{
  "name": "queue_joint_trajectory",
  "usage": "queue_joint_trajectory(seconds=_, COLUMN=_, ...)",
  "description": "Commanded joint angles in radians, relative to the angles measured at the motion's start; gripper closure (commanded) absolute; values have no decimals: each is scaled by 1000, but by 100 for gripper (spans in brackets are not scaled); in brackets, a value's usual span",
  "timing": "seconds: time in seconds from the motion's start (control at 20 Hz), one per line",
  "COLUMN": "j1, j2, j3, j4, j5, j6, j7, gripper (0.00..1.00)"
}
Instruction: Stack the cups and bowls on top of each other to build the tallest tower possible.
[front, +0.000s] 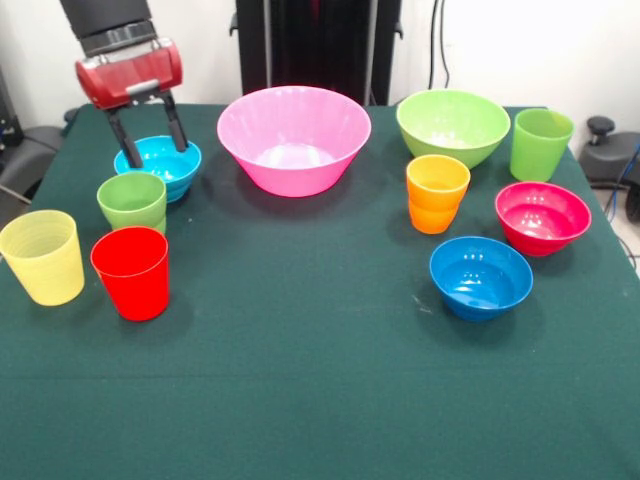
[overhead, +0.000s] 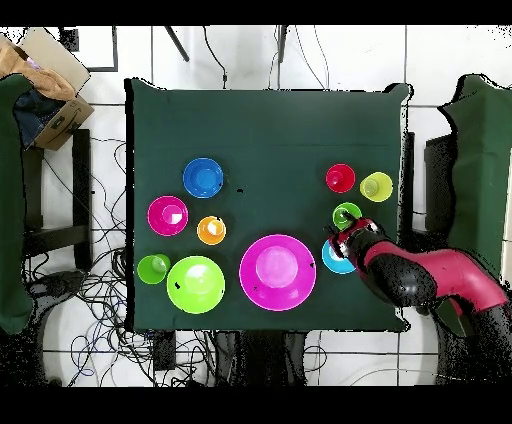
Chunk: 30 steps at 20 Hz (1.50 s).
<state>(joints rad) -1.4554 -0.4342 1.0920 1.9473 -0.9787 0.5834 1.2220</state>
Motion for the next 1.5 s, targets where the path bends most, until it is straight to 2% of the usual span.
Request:
queue_joint_trajectory(seconds=0.05, j1=142, j2=24, j3=-108, j4=-55, j5=-175, j6=-15, j7=-209, gripper=0)
queue_joint_trajectory(seconds=0.2, j1=185, j2=6, j3=-157, j4=-70, j5=-244, j6=-46, j7=-135, gripper=0)
queue_joint_trajectory(seconds=0.3, j1=218, j2=-23, j3=-196, j4=-87, j5=-267, j6=-14, j7=-103, gripper=0)
queue_joint_trajectory(seconds=0.4, j1=248, j2=-39, j3=-248, j4=-114, j5=-196, j6=77, j7=-22, gripper=0)
queue_joint_trajectory(seconds=0.45, j1=260, j2=-47, j3=-271, j4=-126, j5=-134, j6=153, j7=-8, gripper=0)
queue_joint_trajectory(seconds=0.5, j1=278, j2=-66, j3=-290, j4=-132, j5=-120, j6=181, j7=8, gripper=0)
queue_joint_trajectory(seconds=0.55, j1=318, j2=-106, j3=-322, j4=-141, j5=-151, j6=198, j7=39, gripper=0)
queue_joint_trajectory(seconds=0.6, j1=399, j2=-172, j3=-380, j4=-155, j5=-274, j6=210, j7=107, gripper=0)
queue_joint_trajectory(seconds=0.7, j1=481, j2=-237, j3=-434, j4=-154, j5=-377, j6=207, j7=197, gripper=0)
queue_joint_trajectory(seconds=0.75, j1=497, j2=-252, j3=-448, j4=-150, j5=-370, j6=193, j7=233, gripper=0)
queue_joint_trajectory(seconds=0.9, j1=529, j2=-295, j3=-481, j4=-144, j5=-347, j6=200, j7=223, gripper=0)
queue_joint_trajectory(seconds=1.1, j1=552, j2=-294, j3=-519, j4=-146, j5=-310, j6=179, j7=208, gripper=0)
queue_joint_trajectory(seconds=1.2, j1=529, j2=-300, j3=-510, j4=-122, j5=-207, j6=170, j7=174, gripper=0)
queue_joint_trajectory(seconds=1.25, j1=486, j2=-305, j3=-473, j4=-84, j5=-78, j6=173, j7=147, gripper=0)
queue_joint_trajectory(seconds=1.35, j1=366, j2=-327, j3=-315, j4=52, j5=260, j6=187, j7=141, gripper=0)
queue_joint_trajectory(seconds=1.45, j1=276, j2=-347, j3=-153, j4=167, j5=511, j6=194, j7=177, gripper=0)
queue_joint_trajectory(seconds=1.5, j1=255, j2=-354, j3=-115, j4=198, j5=570, j6=189, j7=178, gripper=0)
